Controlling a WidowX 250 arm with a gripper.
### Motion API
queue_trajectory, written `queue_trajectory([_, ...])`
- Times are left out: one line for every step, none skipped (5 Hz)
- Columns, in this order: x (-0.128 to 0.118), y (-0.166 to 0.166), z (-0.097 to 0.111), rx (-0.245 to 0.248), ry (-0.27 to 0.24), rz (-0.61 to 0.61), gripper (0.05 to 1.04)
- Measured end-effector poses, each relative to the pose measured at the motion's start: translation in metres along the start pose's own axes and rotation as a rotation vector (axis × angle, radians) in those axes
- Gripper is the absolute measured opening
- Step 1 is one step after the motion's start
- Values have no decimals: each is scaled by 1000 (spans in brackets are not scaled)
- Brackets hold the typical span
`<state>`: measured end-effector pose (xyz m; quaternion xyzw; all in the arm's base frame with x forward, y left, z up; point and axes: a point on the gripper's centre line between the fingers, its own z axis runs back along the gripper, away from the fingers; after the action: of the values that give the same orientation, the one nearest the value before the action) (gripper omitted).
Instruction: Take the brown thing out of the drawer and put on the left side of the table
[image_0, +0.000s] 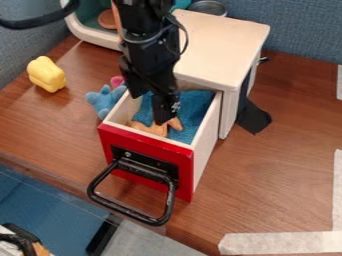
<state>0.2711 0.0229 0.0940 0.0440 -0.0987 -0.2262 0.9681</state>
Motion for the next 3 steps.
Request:
queue_trajectory([-4,-1,-5,-2,8,-26,999])
queue_trajectory([-5,-2,-11,0,7,-52,999])
queue_trajectory([-5,0,-16,9,11,-42,999])
